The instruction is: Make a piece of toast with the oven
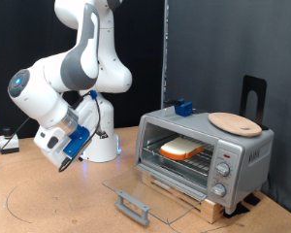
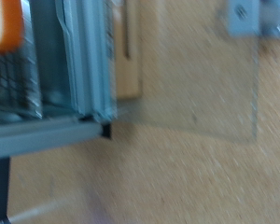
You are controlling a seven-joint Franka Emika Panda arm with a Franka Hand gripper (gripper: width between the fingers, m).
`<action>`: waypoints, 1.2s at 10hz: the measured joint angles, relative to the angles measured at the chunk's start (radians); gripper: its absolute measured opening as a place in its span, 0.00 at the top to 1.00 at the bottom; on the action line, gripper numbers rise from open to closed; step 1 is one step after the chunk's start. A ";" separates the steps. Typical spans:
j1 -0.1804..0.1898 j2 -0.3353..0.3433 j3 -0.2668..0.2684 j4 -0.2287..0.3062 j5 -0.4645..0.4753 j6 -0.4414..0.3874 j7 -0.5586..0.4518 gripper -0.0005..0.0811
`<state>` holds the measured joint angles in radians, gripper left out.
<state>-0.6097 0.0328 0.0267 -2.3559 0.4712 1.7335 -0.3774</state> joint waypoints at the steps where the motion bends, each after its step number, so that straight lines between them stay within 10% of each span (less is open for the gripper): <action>1: -0.008 0.003 -0.008 -0.008 0.043 0.002 -0.036 0.01; 12: -0.011 0.240 -0.012 0.049 0.078 0.111 -0.075 0.01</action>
<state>-0.6212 0.2725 0.0148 -2.3067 0.5492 1.8447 -0.4526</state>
